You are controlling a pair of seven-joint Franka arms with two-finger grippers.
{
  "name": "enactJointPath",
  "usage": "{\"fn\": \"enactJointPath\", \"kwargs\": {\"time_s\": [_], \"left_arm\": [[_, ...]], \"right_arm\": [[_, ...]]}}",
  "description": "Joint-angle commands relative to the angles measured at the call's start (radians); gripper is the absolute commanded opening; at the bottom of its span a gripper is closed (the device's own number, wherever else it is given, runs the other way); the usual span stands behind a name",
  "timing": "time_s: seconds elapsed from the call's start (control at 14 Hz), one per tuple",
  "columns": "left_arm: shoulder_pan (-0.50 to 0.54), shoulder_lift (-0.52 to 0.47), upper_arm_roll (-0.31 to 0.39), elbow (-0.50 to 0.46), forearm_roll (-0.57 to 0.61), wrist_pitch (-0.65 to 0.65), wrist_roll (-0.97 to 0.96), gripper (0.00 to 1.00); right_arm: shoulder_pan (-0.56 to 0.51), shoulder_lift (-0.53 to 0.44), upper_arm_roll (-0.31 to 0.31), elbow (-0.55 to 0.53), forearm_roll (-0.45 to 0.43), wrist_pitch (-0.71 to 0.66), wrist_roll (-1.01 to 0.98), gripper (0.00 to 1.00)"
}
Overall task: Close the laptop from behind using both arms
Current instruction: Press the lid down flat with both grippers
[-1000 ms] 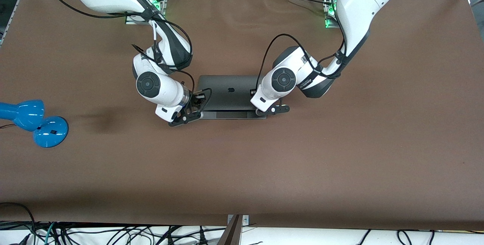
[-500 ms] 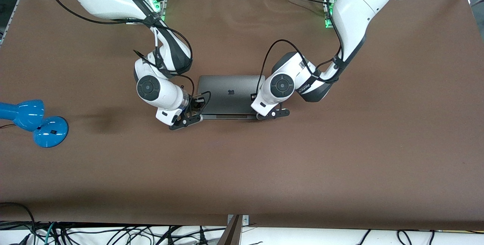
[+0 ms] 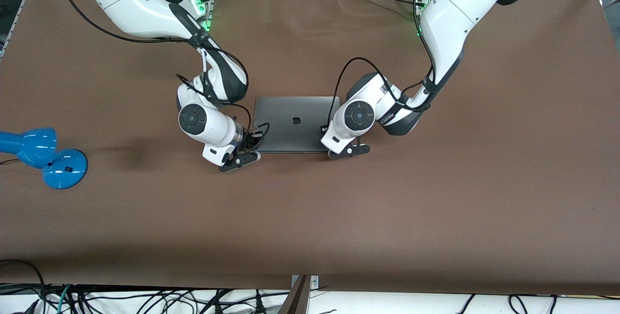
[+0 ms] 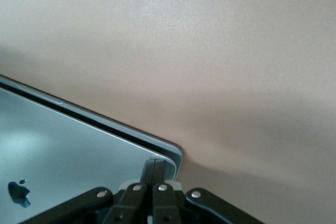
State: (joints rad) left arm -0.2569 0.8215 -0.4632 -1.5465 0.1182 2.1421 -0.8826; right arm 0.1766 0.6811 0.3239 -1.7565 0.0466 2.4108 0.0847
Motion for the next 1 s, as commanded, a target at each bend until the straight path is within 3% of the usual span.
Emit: {"fn": "enactJointPath", "kwargs": {"time_s": [0.0,0.71,0.79,0.86,0.93], "left_arm": [[-0.022,0.031,0.014,0.039,0.037,0.013,-0.022,0.0],[-0.041,0.038,0.038,0.039,0.035,0.03,-0.022,0.0],[-0.033,0.035,0.038,0.039,0.035,0.028,-0.022,0.07],[-0.025,0.027,0.038,0.042,0.029,0.028,-0.022,0.45],[-0.015,0.012,0.038,0.039,0.038,0.022,-0.018,0.99]], "right_arm": [[-0.002,0.0,0.001,0.0,-0.013,0.01,-0.014,0.0],[-0.002,0.005,-0.002,0.003,0.004,0.024,-0.014,0.0],[-0.002,0.003,-0.002,0.009,0.006,0.022,-0.011,0.0],[-0.002,0.003,-0.002,0.009,0.006,0.022,-0.008,0.0],[-0.002,0.006,-0.002,0.008,0.006,0.022,-0.003,0.0]]}}
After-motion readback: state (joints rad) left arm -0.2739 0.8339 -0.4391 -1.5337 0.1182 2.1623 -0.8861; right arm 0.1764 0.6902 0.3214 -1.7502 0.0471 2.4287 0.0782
